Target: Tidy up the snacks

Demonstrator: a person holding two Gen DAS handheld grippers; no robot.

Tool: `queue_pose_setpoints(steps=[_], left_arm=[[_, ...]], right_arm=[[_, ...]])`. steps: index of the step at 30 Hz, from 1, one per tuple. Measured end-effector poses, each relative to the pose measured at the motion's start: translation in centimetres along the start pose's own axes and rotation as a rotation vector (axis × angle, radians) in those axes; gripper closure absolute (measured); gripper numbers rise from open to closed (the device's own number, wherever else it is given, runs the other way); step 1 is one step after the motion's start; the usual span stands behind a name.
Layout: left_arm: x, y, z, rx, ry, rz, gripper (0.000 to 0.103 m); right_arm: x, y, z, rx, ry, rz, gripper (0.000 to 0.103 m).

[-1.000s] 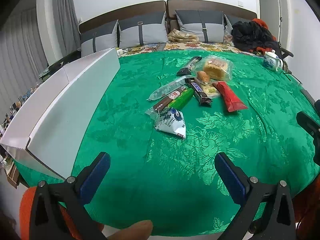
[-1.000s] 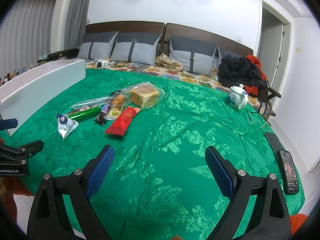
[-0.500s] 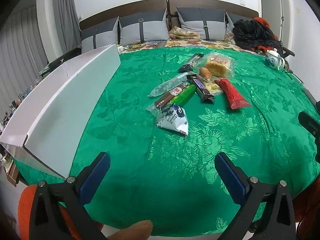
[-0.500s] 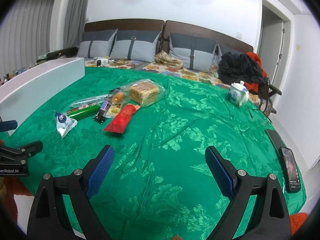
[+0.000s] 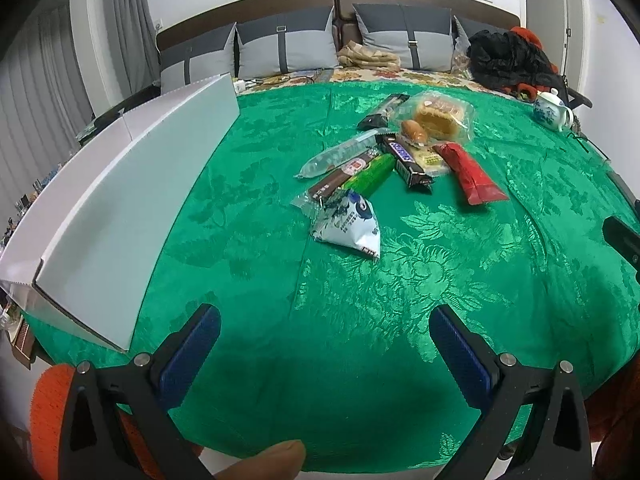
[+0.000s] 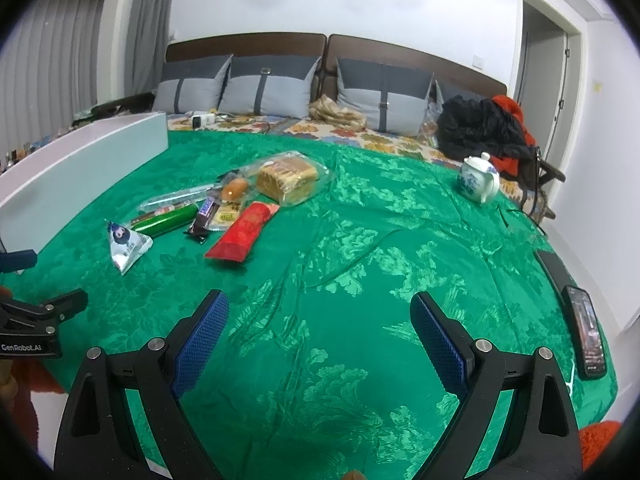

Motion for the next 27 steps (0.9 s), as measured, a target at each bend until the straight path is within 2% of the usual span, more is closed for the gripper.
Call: queue_pose_setpoints(steps=[9,17,23,27], left_arm=[[2.4,0.2,-0.6,-0.04,-0.024,-0.075,0.0],[5.3,0.1,-0.7,-0.061,-0.028,-0.162,0.0],[5.3,0.0,-0.8,-0.062,-0.03,-0.157,0.0],[5.3,0.1,-0.9,-0.06,-0.03,-0.155,0.0]], right_arm=[[0.8,-0.5,0.5,0.035,0.01,-0.037,0.009],[2.6,-2.3,1.9,0.124,0.026,-0.134,0.009],[3.6,-3.4,3.3,0.185,0.029,-0.188,0.009],[5.5,-3.3,4.9,0.177,0.026,-0.228,0.009]])
Point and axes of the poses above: each gripper's, at about its wrist camera, not at the fingertips, and x roughly the way its jaws point, z to its right, y to its top, the point moved 6 cm from there along x, roughly the way its jaws point, and after that the axes turned 12 degrees about -x, right-handed, at the moved point
